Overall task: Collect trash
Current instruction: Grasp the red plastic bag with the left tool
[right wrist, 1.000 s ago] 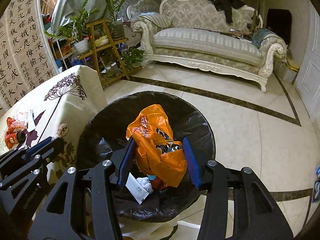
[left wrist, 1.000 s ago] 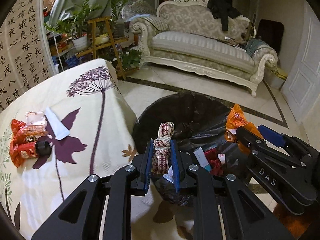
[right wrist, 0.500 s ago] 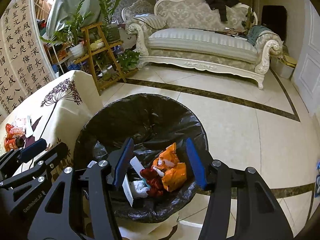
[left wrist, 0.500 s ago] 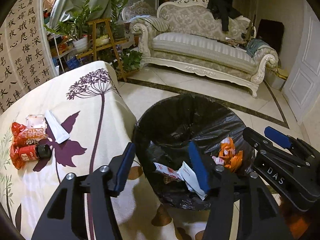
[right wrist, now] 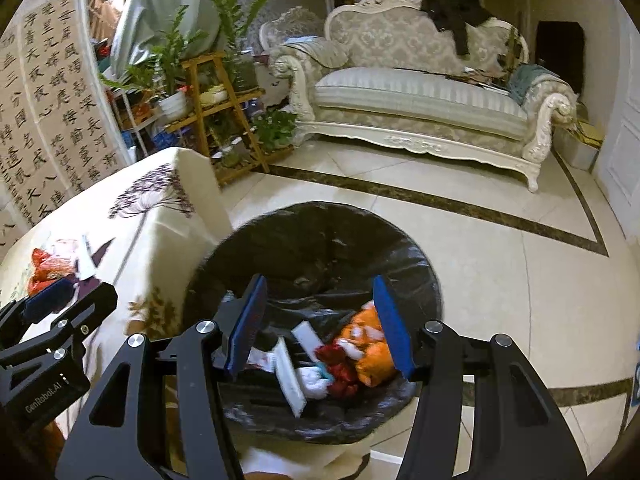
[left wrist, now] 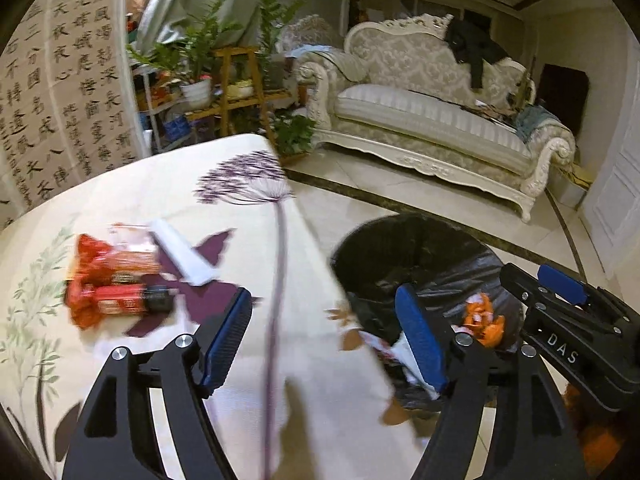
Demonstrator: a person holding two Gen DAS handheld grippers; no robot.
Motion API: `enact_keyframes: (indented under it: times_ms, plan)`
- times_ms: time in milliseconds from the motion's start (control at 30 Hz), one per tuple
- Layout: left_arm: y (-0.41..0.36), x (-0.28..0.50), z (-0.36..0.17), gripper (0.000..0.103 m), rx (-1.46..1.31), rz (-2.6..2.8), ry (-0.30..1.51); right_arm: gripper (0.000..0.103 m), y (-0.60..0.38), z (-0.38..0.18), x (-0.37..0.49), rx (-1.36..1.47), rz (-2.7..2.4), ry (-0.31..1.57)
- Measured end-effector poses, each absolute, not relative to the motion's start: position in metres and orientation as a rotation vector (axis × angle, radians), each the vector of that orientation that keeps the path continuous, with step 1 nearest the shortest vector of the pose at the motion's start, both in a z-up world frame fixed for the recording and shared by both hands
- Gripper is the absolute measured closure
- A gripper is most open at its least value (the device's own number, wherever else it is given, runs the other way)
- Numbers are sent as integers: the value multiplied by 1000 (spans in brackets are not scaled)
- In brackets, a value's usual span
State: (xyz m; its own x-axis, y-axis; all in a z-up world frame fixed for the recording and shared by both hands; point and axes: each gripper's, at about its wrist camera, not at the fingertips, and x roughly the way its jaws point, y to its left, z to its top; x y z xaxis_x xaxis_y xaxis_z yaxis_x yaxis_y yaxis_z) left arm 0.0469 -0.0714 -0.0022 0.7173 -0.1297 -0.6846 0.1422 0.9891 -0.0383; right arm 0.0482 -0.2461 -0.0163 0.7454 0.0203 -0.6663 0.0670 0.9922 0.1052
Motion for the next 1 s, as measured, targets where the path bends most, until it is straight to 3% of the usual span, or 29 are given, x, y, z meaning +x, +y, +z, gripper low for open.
enact_keyframes:
  times_ms: [700, 1000]
  plan:
    - [89, 55, -5, 31, -72, 184, 752, 49, -103, -5, 73, -4, 260, 745]
    - [100, 81, -16, 52, -56, 152, 795, 49, -85, -7, 86, -18, 288, 758]
